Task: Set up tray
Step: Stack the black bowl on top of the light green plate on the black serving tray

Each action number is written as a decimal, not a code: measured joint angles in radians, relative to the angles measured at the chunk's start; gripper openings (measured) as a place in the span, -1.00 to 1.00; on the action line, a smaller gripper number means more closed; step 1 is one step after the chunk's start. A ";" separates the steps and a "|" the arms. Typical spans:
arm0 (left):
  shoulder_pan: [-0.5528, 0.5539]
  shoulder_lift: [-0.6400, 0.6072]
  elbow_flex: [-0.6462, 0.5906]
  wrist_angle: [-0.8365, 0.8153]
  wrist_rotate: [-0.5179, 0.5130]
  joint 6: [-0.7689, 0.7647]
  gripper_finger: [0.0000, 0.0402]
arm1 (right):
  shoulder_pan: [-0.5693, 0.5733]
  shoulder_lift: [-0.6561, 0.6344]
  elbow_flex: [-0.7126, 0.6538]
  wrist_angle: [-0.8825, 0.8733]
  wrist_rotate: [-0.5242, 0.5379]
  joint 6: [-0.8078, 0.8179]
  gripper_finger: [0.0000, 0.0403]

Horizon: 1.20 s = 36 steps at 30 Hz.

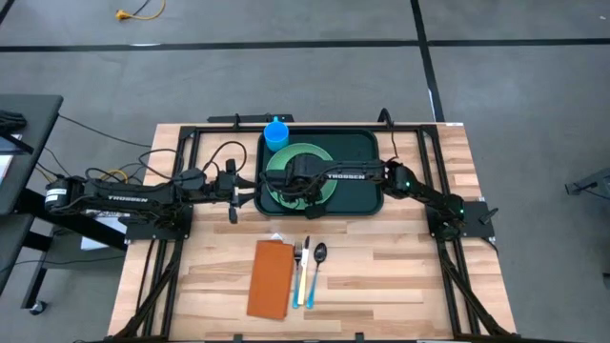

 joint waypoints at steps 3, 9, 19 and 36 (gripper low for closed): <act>0.000 0.000 0.000 0.000 0.000 0.000 -0.51 | 0.001 0.000 0.000 0.001 0.026 0.000 -0.67; 0.000 0.000 0.000 0.000 0.000 0.000 -0.51 | 0.000 0.000 0.000 0.013 0.072 0.000 -0.60; 0.000 0.000 0.000 0.000 0.000 0.000 -0.51 | 0.004 0.000 0.000 0.020 0.073 0.000 -0.59; 0.000 0.000 0.000 -0.001 0.000 0.001 -0.51 | 0.046 -0.010 0.004 -0.015 0.073 0.007 -0.59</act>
